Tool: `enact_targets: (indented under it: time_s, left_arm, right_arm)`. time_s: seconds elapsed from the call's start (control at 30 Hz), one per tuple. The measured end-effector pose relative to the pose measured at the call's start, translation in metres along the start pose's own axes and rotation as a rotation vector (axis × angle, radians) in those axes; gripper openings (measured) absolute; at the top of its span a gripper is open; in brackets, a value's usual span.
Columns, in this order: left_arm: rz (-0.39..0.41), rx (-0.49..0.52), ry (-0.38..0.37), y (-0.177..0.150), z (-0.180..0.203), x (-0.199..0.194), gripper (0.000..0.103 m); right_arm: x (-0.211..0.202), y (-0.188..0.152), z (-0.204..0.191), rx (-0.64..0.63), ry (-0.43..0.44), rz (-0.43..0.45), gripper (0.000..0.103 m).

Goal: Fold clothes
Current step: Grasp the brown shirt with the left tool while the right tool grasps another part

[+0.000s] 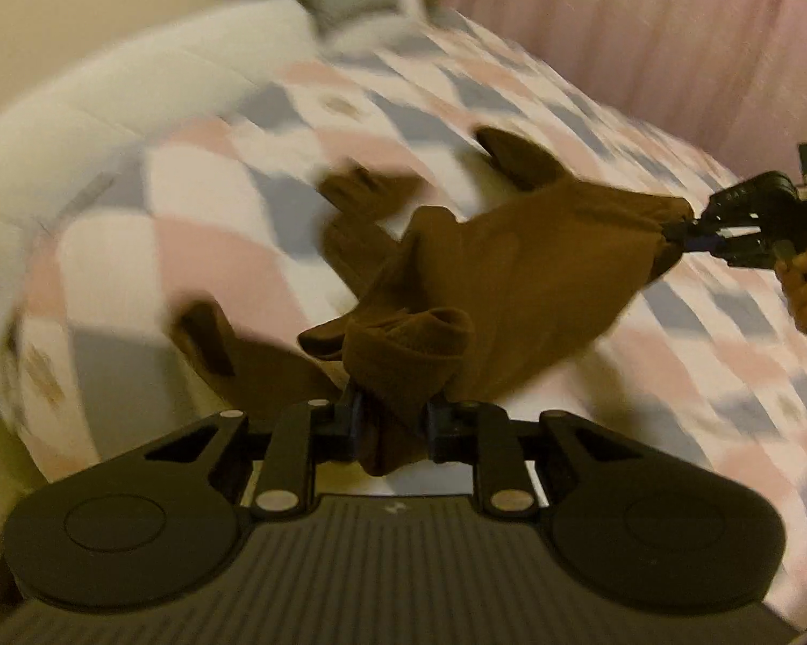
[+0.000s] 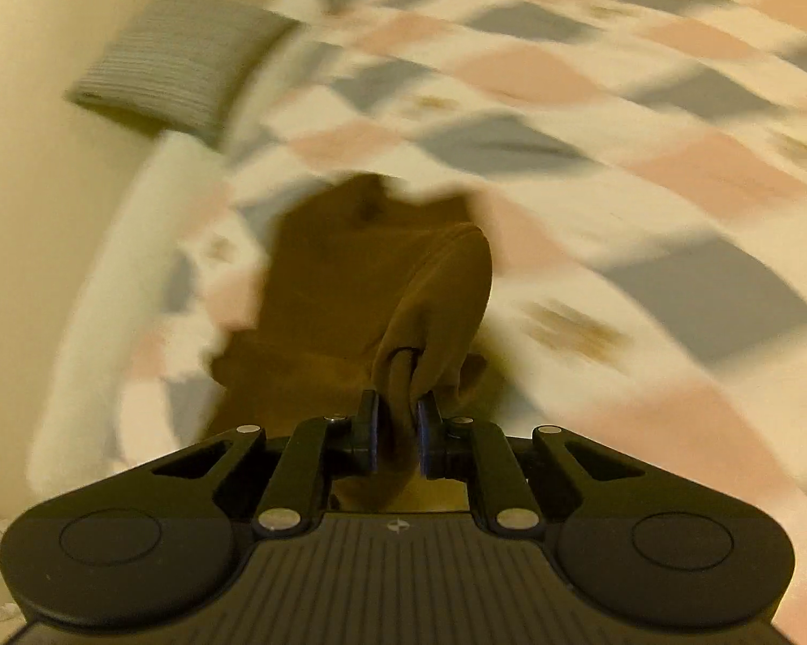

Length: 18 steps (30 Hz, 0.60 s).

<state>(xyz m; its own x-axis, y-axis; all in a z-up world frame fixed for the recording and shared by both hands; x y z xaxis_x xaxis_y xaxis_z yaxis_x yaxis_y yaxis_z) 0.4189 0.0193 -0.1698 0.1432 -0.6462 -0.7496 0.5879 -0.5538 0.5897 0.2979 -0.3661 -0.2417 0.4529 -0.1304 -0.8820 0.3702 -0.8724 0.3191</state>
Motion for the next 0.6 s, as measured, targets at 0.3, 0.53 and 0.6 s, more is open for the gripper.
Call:
enact_targets:
  time_s: [0.3, 0.53, 0.6]
  left_arm:
    - [-0.414, 0.115, -0.116, -0.142, 0.114, 0.046, 0.022]
    - [-0.436, 0.125, -0.06, -0.164, 0.132, 0.035, 0.028]
    - [-0.402, 0.147, -0.049, -0.158, 0.135, 0.031, 0.033]
  right_arm:
    - [-0.024, -0.119, 0.188, 0.155, -0.383, -0.289, 0.014]
    - [-0.034, -0.118, 0.199, 0.076, -0.351, -0.237, 0.051]
    - [-0.029, -0.104, 0.186, 0.004, -0.311, -0.173, 0.058]
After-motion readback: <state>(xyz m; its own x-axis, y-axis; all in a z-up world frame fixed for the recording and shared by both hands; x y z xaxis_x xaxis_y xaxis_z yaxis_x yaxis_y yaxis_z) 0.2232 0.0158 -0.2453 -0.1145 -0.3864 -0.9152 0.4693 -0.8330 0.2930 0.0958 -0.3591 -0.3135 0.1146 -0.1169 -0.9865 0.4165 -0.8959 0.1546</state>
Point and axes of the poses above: each gripper's, at about its wrist camera, not at the fingertips, and x roughly the way its jaws point, z to its right, y to its top, the point moved 4 cm from there along x, roughly the way its jaws point, and after that the axes turned 13 degrees about -y, right-handed, at the moved point
